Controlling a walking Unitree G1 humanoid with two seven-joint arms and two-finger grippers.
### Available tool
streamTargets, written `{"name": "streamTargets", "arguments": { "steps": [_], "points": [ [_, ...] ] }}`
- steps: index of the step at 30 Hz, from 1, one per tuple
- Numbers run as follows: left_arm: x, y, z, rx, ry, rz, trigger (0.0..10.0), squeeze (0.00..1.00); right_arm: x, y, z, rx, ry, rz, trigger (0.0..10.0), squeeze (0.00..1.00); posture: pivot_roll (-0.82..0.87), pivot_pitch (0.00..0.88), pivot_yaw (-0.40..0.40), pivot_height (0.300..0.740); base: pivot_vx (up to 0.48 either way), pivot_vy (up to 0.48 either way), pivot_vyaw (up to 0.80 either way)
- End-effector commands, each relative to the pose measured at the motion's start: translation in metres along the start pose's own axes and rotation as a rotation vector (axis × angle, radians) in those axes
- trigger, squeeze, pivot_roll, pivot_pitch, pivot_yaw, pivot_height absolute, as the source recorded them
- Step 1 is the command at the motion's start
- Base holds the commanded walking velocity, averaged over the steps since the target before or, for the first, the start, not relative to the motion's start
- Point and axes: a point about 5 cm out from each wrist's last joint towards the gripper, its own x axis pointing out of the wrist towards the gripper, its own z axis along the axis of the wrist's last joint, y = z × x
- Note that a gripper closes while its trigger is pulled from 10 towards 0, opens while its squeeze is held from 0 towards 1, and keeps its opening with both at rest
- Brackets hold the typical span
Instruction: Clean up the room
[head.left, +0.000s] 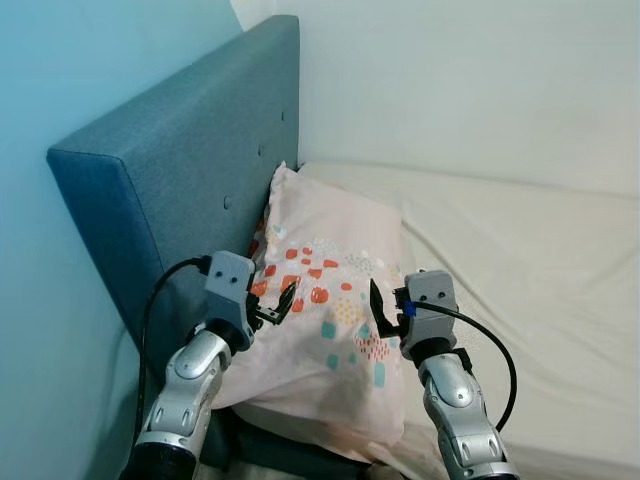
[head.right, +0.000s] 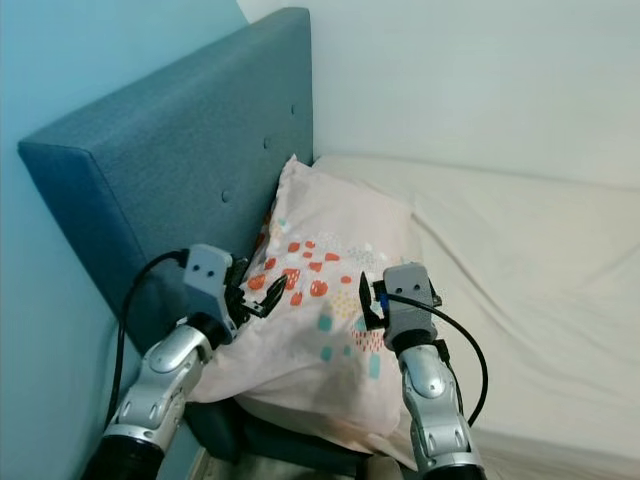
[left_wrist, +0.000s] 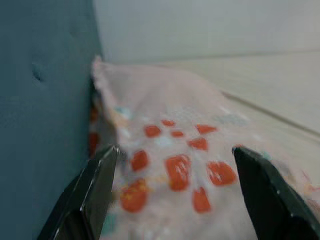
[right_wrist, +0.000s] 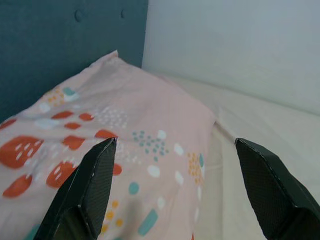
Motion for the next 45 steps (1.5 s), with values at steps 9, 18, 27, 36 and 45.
{"name": "streamTargets", "arguments": {
  "steps": [9, 18, 27, 36, 45],
  "points": [
    [0.001, 0.002, -0.002, -0.023, 0.053, 0.058, 10.0, 0.0, 0.001, 0.003, -0.002, 0.023, 0.03, -0.013, 10.0, 0.0, 0.0, 0.0, -0.035, 0.705, 0.0, 0.0, 0.0],
    [0.004, -0.013, 0.002, -0.072, 0.016, 0.048, 10.0, 0.0, -0.001, 0.003, -0.003, 0.023, 0.038, -0.018, 10.0, 0.0, -0.01, 0.0, -0.03, 0.735, 0.0, 0.0, 0.0],
    [0.005, -0.017, 0.003, -0.083, 0.008, 0.064, 10.0, 0.0, -0.003, 0.004, -0.006, 0.024, 0.053, -0.019, 10.0, 0.0, -0.01, 0.0, -0.027, 0.74, 0.0, 0.0, 0.0],
    [0.001, -0.014, -0.002, -0.093, 0.042, 0.093, 10.0, 0.0, -0.005, 0.006, -0.016, 0.025, 0.116, 0.01, 10.0, 0.0, -0.01, 0.0, -0.028, 0.74, 0.0, 0.0, 0.0],
    [0.0, -0.016, -0.001, -0.076, 0.031, 0.088, 10.0, 0.0, -0.007, 0.012, -0.02, 0.09, 0.156, 0.052, 10.0, 0.0, -0.01, 0.0, -0.032, 0.74, 0.0, 0.0, -0.61]
  ]
}}
